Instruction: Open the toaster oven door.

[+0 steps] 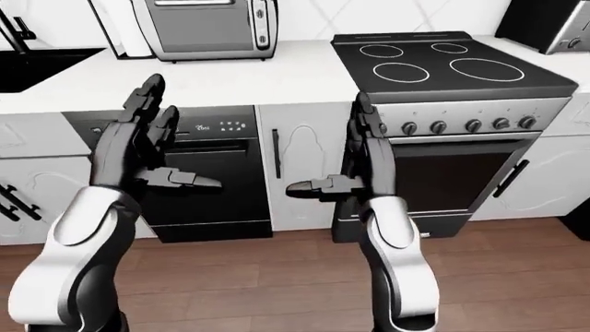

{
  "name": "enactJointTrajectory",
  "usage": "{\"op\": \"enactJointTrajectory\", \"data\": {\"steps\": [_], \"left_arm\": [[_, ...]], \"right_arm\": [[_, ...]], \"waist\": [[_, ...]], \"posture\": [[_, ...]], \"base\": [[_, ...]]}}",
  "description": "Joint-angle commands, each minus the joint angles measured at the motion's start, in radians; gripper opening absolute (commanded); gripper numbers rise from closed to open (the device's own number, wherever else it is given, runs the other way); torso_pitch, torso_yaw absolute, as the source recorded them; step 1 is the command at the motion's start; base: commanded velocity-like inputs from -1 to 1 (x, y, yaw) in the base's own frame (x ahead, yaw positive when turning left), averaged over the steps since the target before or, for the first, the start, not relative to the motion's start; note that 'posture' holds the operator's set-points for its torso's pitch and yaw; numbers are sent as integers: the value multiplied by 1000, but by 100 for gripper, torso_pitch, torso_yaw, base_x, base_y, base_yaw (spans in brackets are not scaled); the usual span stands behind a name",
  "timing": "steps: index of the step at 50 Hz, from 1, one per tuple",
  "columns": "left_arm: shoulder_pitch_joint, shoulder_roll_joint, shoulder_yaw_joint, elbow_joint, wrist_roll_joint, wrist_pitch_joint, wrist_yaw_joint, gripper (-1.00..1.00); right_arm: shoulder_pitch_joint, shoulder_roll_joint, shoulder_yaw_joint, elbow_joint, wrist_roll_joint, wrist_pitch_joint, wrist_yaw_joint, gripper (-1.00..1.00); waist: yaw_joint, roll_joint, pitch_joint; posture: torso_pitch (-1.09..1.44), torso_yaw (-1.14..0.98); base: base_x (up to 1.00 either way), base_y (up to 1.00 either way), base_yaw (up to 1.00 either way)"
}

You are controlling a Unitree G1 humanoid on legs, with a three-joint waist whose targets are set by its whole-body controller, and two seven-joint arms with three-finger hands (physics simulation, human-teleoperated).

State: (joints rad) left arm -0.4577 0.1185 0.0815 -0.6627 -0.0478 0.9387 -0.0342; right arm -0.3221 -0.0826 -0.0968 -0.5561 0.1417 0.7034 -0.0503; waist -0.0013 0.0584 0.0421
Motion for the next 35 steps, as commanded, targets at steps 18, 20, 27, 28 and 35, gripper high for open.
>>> {"op": "enactJointTrajectory", "data": {"steps": [18, 20, 27, 28, 35], "left_arm": [[12, -9, 4, -14, 6, -79, 19, 100], [9, -8, 4, -17, 5, -74, 18, 100], [-8, 0, 11, -23, -1, -54, 21, 100], [-7, -1, 10, -22, -3, -56, 21, 100], [-4, -2, 7, -23, -2, -59, 22, 100]], "right_arm": [[1, 5, 13, -70, 16, -13, 13, 100], [3, 6, 14, -70, 16, -14, 14, 100], [-4, 8, 16, -81, 24, 4, 11, 100], [-4, 9, 13, -83, 33, 7, 16, 100], [5, 9, 18, -87, 39, 5, 20, 100]], "waist": [[4, -103, -19], [4, -87, -15], [-7, 40, -35], [4, -1, -27], [12, -32, -21]], "posture": [[0, 0], [0, 0], [0, 0], [0, 0], [0, 0]], "base": [[19, 0, 0], [19, 0, 0], [19, 0, 0], [20, 0, 0], [19, 0, 0]]}}
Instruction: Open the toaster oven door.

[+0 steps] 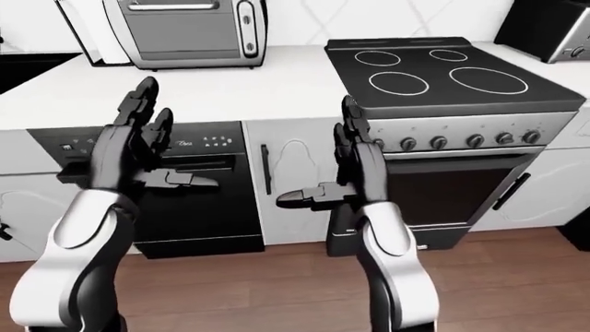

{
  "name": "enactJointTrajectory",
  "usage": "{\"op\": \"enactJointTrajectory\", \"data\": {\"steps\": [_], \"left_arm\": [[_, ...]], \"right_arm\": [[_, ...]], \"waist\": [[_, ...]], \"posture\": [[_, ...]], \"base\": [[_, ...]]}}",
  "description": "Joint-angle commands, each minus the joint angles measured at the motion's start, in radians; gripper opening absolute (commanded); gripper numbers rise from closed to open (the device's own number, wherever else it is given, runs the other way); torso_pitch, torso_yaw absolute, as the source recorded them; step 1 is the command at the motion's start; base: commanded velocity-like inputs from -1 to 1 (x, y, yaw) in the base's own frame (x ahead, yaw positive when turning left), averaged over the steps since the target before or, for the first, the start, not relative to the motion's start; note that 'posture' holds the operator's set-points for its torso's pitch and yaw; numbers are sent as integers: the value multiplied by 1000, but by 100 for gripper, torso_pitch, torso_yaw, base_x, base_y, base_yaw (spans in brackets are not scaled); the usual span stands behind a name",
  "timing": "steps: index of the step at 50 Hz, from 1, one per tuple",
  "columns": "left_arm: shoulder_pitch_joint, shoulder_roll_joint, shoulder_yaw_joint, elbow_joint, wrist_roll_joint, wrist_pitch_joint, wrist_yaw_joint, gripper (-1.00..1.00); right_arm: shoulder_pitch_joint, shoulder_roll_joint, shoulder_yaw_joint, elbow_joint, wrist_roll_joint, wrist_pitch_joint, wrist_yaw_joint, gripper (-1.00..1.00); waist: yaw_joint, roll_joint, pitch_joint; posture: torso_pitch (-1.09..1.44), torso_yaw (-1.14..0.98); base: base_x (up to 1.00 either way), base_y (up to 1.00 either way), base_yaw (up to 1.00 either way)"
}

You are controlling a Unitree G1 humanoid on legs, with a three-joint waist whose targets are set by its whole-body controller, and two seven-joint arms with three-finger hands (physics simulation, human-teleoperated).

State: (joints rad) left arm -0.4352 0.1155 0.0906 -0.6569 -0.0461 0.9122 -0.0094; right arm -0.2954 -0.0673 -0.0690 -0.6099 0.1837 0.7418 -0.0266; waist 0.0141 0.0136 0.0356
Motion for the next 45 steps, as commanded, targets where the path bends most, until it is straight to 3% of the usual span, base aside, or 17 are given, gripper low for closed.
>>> {"op": "enactJointTrajectory", "data": {"steps": [1, 3, 5, 6, 8, 14, 19, 20, 22, 23, 28, 32, 34, 35, 39, 44, 45], "left_arm": [[-26, 1, -2, -29, -4, -33, -3, 100], [-25, 0, -3, -33, -4, -33, -1, 100], [-25, -1, -5, -33, -4, -32, -1, 100], [-22, -2, -6, -30, -3, -39, 0, 100], [-17, -4, -7, -31, -3, -42, 1, 100], [-7, -9, -9, -22, -2, -58, 2, 100], [-1, -11, -12, -17, 1, -69, 2, 100], [-2, -11, -11, -15, 1, -70, 1, 100], [-3, -11, -12, -19, 1, -65, 2, 100], [-1, -12, -11, -17, 1, -68, 1, 100], [2, -13, -12, -12, 0, -76, 1, 100], [4, -14, -13, -10, 0, -79, 1, 100], [5, -13, -11, -12, 0, -78, 1, 100], [5, -13, -11, -12, 0, -78, 0, 100], [-15, -3, -6, -12, -2, -55, -6, 100], [-17, -5, -13, -7, 1, -63, -5, 100], [-13, -8, -14, -5, 2, -66, -4, 100]], "right_arm": [[-22, -6, -10, -33, -3, -33, -4, 100], [-18, -3, -10, -38, 6, -29, -1, 100], [-17, -3, -11, -36, 7, -31, -1, 100], [-14, -3, -10, -43, 10, -29, 0, 100], [-8, -2, -9, -36, 11, -45, 4, 100], [3, 3, -4, -41, 15, -54, 9, 100], [10, 8, -11, -34, 44, -62, 3, 100], [8, 8, -13, -38, 49, -56, -1, 100], [10, 7, -12, -32, 51, -64, 0, 100], [10, 7, -11, -30, 52, -66, -1, 100], [11, 5, -11, -41, 62, -54, -6, 100], [14, 3, -8, -37, 57, -61, -9, 100], [8, 3, -17, -42, 67, -55, -15, 100], [10, 3, -17, -37, 68, -62, -14, 100], [8, -1, -10, -45, 64, -52, -15, 100], [4, -3, -16, -36, 66, -61, -13, 100], [6, -4, -18, -42, 68, -57, -13, 100]], "waist": [[-2, 1, -11], [2, -32, -12], [2, -97, -30], [-9, -55, -20], [-9, -69, -16], [-12, -25, -20], [21, -76, -23], [11, -19, -28], [-11, 39, -7], [-7, 92, -24], [34, 26, -36], [0, -5, -14], [0, -58, 5], [7, -49, 10], [24, -89, -21], [0, -38, -41], [-1, -26, -29]], "posture": [[0, 0], [0, 0], [0, 0], [0, 0], [0, 0], [0, 0], [0, 0], [0, 0], [0, 0], [0, 0], [0, 0], [0, 0], [0, 0], [0, 0], [0, 0], [0, 0], [0, 0]], "base": [[20, 0, 0], [19, 0, 0], [20, 0, 0], [19, 0, 0], [20, 0, 0], [6, 6, 0], [0, 51, 17], [0, 0, 87], [0, 0, 87], [0, 0, 87], [0, 0, 88], [0, 16, 65], [0, 4, 0], [0, 0, 0], [0, 0, 0], [3, 0, 0], [6, 0, 0]]}}
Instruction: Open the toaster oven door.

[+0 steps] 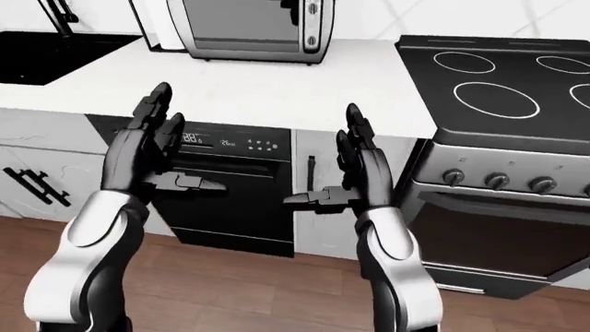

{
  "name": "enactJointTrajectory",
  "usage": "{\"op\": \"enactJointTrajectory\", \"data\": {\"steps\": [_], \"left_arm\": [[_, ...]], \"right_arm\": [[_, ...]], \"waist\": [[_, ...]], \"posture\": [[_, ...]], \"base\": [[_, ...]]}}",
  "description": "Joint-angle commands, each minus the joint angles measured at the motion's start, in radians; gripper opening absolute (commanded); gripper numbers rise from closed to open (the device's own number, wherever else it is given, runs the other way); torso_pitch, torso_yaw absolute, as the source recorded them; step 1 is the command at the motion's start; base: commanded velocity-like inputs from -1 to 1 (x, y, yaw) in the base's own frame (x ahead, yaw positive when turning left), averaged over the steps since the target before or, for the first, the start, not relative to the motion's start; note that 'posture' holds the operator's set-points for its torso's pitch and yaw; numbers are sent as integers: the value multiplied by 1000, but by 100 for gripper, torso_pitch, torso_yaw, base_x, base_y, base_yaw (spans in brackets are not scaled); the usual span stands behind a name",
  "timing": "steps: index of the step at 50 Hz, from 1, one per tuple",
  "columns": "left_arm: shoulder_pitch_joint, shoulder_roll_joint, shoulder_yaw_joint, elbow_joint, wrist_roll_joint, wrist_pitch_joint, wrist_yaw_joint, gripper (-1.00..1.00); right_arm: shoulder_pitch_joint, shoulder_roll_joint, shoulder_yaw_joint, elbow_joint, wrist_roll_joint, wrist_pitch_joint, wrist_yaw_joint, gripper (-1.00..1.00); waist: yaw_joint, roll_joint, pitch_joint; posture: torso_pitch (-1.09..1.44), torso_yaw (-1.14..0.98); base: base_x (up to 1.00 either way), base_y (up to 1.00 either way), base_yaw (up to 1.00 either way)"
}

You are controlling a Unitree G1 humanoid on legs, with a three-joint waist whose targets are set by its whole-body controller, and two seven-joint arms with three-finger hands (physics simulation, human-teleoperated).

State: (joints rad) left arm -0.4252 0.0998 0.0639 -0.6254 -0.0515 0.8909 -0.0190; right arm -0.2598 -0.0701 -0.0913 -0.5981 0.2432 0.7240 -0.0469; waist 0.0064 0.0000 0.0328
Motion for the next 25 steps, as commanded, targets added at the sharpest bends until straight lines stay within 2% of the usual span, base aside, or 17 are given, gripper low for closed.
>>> {"op": "enactJointTrajectory", "data": {"steps": [1, 2, 5, 7, 8, 9, 10, 11, 14, 17, 19, 20, 21, 22, 23, 24, 25], "left_arm": [[-23, 7, 12, -38, 8, -44, 6, 100], [-25, 6, 11, -38, 9, -42, 6, 100], [-23, 3, 7, -32, 13, -49, 4, 100], [-20, 1, 4, -25, 15, -58, 4, 100], [-20, 1, 4, -24, 16, -59, 4, 100], [-20, 1, 4, -24, 16, -59, 3, 100], [-11, -3, 1, -17, 17, -74, 2, 100], [-8, -5, 1, -14, 19, -79, 2, 100], [1, -9, -1, -1, 21, -97, 0, 100], [2, -11, -1, -1, 22, -97, 0, 100], [3, -13, -4, 9, 23, -108, -1, 100], [2, -14, -5, 11, 23, -109, 0, 100], [1, -14, -5, 12, 24, -110, 0, 100], [-1, -15, -7, 11, 24, -107, 1, 100], [-2, -16, -8, 11, 25, -106, 1, 100], [-1, -17, -9, 15, 26, -110, 1, 100], [-2, -17, -9, 17, 26, -112, 1, 100]], "right_arm": [[-28, -2, 4, -55, 9, -39, 8, 100], [-25, -3, 2, -49, 7, -48, 11, 100], [-21, -1, -4, -51, 15, -48, 10, 100], [-17, -1, -3, -48, 15, -54, 11, 100], [-16, -2, -3, -48, 15, -55, 11, 100], [-16, -2, -3, -47, 16, -56, 10, 100], [-13, -2, -3, -47, 16, -60, 11, 100], [-11, -2, -4, -46, 16, -62, 10, 100], [-3, 0, -9, -33, 20, -79, 12, 100], [-1, -2, -10, -31, 23, -80, 9, 100], [3, -2, -12, -34, 26, -81, 8, 100], [4, -3, -12, -29, 25, -86, 9, 100], [4, -3, -13, -28, 26, -87, 9, 100], [5, -4, -14, -29, 27, -88, 10, 100], [5, -5, -15, -30, 28, -87, 9, 100], [6, -5, -16, -31, 30, -88, 9, 100], [8, -6, -17, -31, 30, -88, 9, 100]], "waist": [[3, -10, -23], [0, -6, -32], [-5, 19, -22], [-9, 57, -19], [-12, 56, -16], [-2, 42, -15], [-6, 57, -12], [-3, 58, -10], [1, 43, -16], [5, 18, -7], [9, -9, -9], [11, -29, -12], [13, -58, -20], [18, -62, -28], [2, -42, -16], [5, -56, -10], [1, -54, -9]], "posture": [[0, 0], [0, 0], [0, 0], [0, 0], [0, 0], [0, 0], [0, 0], [0, 0], [0, 0], [0, 0], [0, 0], [0, 0], [0, 0], [0, 0], [0, 0], [0, 0], [0, 0]], "base": [[5, 0, 0], [12, 0, 0], [16, 0, 0], [17, 0, 0], [18, 0, 0], [18, 0, 0], [18, 0, 0], [19, 0, 0], [18, 0, 0], [18, 0, 0], [19, 0, 0], [19, 0, 0], [19, 0, 0], [19, 0, 0], [19, 0, 0], [19, 0, 0], [20, 0, 0]]}}
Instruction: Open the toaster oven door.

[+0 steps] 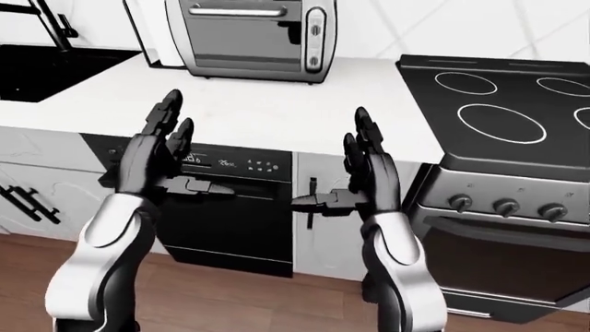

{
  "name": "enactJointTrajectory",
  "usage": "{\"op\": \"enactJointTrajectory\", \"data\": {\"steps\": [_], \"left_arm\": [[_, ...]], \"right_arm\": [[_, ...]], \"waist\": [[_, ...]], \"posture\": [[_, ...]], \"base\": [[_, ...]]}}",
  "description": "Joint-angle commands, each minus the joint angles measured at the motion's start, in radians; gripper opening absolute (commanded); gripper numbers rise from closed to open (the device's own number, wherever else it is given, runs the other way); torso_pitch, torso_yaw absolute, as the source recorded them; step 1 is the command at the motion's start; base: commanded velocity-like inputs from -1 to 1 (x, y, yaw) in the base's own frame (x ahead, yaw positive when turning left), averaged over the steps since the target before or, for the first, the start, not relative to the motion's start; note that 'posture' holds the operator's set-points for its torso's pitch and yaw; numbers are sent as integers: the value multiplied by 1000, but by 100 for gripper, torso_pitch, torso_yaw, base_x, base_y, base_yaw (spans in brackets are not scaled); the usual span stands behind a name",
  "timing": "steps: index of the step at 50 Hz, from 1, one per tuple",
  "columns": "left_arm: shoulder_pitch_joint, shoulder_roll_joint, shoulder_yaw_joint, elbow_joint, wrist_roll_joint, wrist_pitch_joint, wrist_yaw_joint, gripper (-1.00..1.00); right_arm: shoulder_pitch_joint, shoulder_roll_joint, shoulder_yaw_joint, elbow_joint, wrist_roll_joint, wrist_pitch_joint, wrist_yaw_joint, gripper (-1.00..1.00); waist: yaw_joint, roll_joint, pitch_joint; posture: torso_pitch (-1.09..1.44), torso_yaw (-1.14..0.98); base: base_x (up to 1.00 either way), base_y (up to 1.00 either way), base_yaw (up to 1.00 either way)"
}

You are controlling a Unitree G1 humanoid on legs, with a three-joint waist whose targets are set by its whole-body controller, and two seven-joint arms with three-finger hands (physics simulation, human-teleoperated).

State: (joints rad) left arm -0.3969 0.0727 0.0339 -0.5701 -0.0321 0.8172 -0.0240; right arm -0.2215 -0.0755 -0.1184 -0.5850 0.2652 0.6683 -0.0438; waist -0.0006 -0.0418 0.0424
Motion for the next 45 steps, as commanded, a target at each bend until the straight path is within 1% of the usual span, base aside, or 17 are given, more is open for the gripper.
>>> {"op": "enactJointTrajectory", "data": {"steps": [1, 6, 10, 11, 12, 13, 19, 21, 23, 24, 26, 32, 34, 36, 37, 39, 45], "left_arm": [[-31, 9, 19, -38, 8, -38, 6, 100], [-30, 9, 22, -41, 7, -37, 5, 100], [-39, 14, 26, -50, 6, -21, 3, 100], [-38, 14, 25, -47, 6, -23, 3, 100], [-39, 14, 27, -48, 5, -23, 2, 100], [-39, 14, 28, -50, 5, -21, 3, 100], [-39, 14, 27, -49, 4, -21, 3, 100], [-40, 14, 25, -51, 5, -19, 4, 100], [-40, 14, 25, -51, 5, -19, 4, 100], [-36, 12, 27, -50, 4, -23, 4, 100], [-36, 13, 28, -50, 2, -24, 4, 100], [-31, 12, 29, -46, 0, -33, 6, 100], [-29, 13, 28, -48, 0, -33, 6, 100], [-28, 13, 29, -51, 0, -31, 8, 100], [-27, 12, 29, -51, -1, -32, 8, 100], [-25, 13, 30, -50, -1, -35, 8, 100], [-24, 13, 31, -46, -3, -40, 8, 100]], "right_arm": [[-29, -1, 9, -44, 9, -34, 7, 100], [-31, -2, 15, -49, 8, -29, 5, 100], [-31, -1, 17, -51, 5, -28, 5, 100], [-32, -1, 17, -52, 5, -27, 4, 100], [-33, 0, 18, -52, 5, -26, 4, 100], [-33, 0, 17, -52, 5, -26, 4, 100], [-35, -1, 13, -62, 8, -15, 2, 100], [-36, -2, 12, -60, 8, -16, 1, 100], [-36, -2, 12, -60, 8, -16, 1, 100], [-34, -3, 12, -55, 6, -23, 3, 100], [-35, -3, 11, -51, 6, -26, 4, 100], [-33, -4, 13, -46, 2, -33, 6, 100], [-32, -4, 13, -42, 1, -38, 8, 100], [-31, -3, 13, -40, 0, -41, 10, 100], [-31, -3, 13, -41, 0, -40, 10, 100], [-31, -3, 13, -43, 0, -38, 9, 100], [-32, -3, 11, -45, 2, -37, 9, 100]], "waist": [[3, -6, -21], [-1, 42, -7], [-7, 134, -26], [4, 95, -24], [-3, 112, -22], [6, 107, -23], [14, 53, -20], [18, 18, -22], [18, -47, -40], [6, -2, -30], [6, -18, -24], [-1, 37, -12], [-6, 70, -15], [-9, 134, -36], [4, 94, -30], [6, 106, -24], [15, 54, -20]], "posture": [[0, 0], [0, 0], [0, 0], [0, 0], [0, 0], [0, 0], [0, 0], [0, 0], [0, 0], [0, 0], [0, 0], [0, 0], [0, 0], [0, 0], [0, 0], [0, 0], [0, 0]], "base": [[20, 0, 0], [19, 0, 0], [19, 0, 0], [20, 0, 0], [20, 0, 0], [20, 0, 0], [19, 0, 0], [19, 0, 0], [19, 0, 0], [19, 0, 0], [19, 0, 0], [19, 0, 0], [19, 0, 0], [19, 0, 0], [19, 0, 0], [20, 0, 0], [19, 0, 0]]}}
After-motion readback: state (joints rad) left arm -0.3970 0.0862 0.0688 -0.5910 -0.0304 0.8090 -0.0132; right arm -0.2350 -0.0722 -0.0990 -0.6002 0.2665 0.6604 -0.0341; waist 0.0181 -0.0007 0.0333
